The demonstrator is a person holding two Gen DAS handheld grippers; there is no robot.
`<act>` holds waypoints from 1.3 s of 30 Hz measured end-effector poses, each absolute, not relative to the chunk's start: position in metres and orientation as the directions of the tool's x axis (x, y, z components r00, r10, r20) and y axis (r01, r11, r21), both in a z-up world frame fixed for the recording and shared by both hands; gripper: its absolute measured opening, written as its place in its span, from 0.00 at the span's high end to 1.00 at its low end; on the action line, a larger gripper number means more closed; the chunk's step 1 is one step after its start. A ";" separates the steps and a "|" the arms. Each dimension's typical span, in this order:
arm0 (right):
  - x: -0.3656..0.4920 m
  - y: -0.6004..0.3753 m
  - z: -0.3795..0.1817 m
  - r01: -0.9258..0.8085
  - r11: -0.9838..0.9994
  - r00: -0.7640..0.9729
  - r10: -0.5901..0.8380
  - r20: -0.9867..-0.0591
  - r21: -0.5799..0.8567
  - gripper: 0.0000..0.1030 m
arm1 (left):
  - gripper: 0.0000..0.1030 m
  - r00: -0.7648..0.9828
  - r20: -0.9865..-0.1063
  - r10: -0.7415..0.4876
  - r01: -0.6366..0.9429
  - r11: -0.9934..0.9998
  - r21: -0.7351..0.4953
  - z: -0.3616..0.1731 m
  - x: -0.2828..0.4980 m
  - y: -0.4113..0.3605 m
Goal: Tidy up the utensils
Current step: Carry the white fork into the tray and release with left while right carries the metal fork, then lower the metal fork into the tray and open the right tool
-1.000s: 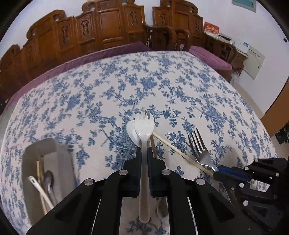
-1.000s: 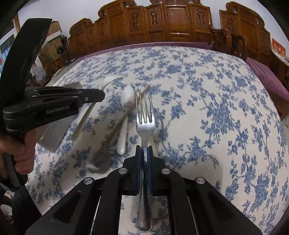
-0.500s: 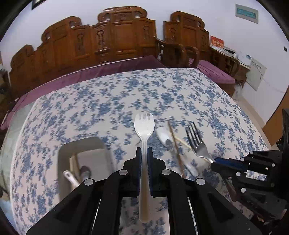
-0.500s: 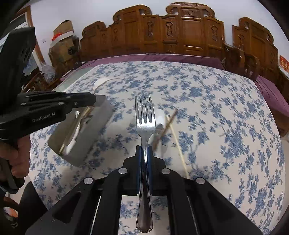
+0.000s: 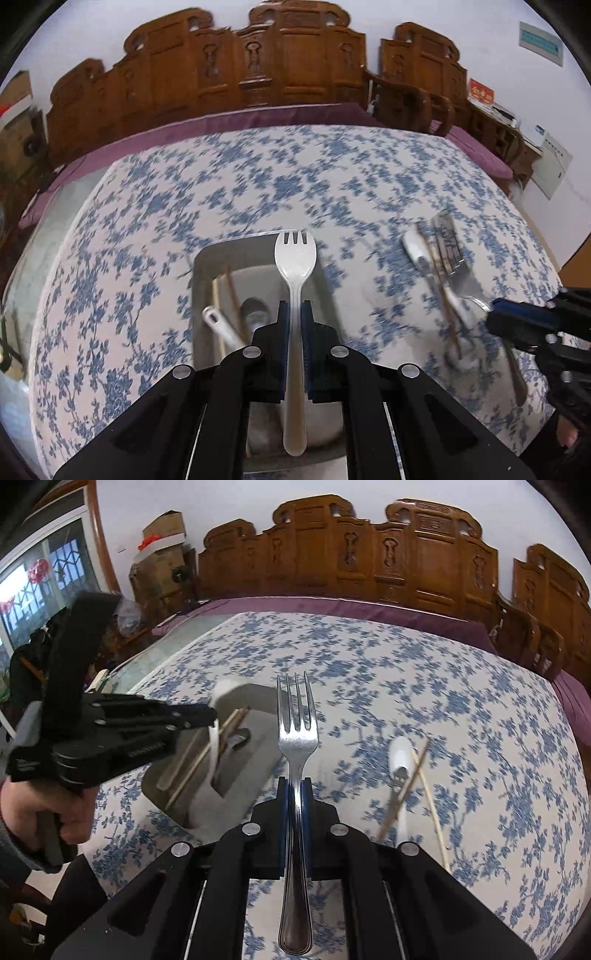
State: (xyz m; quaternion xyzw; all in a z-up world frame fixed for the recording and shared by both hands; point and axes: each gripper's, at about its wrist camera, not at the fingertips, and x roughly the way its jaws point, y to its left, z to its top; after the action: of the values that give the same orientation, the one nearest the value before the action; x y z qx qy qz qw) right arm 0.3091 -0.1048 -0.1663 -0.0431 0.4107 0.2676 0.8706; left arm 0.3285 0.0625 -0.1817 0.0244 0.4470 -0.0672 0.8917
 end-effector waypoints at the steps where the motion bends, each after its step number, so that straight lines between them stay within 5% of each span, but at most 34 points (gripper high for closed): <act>1: 0.310 -0.102 -0.166 -0.505 0.851 0.519 0.432 -0.738 0.143 0.92 | 0.94 0.588 -0.803 -0.098 0.136 0.991 -0.021 -0.185 0.329 0.067; 15: 0.327 -0.059 -0.165 -0.533 0.830 0.491 0.462 -0.739 0.164 0.92 | 0.94 0.567 -0.814 -0.125 0.103 0.991 -0.081 -0.208 0.337 0.099; 19: 0.331 -0.043 -0.167 -0.546 0.821 0.479 0.472 -0.740 0.170 0.92 | 0.70 0.595 -0.796 -0.111 0.109 0.992 -0.057 -0.202 0.326 0.108; 39: 0.350 0.028 -0.198 -0.563 0.804 0.434 0.483 -0.760 0.190 0.92 | 0.68 0.642 -0.766 -0.029 0.034 0.999 -0.010 -0.199 0.281 0.193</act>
State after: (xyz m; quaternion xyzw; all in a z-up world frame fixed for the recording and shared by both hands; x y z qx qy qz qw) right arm 0.3502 0.0279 -0.1978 -0.0459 0.4329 0.3094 0.8454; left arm 0.2806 0.1935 -0.1985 0.0026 0.4225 -0.0174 0.9062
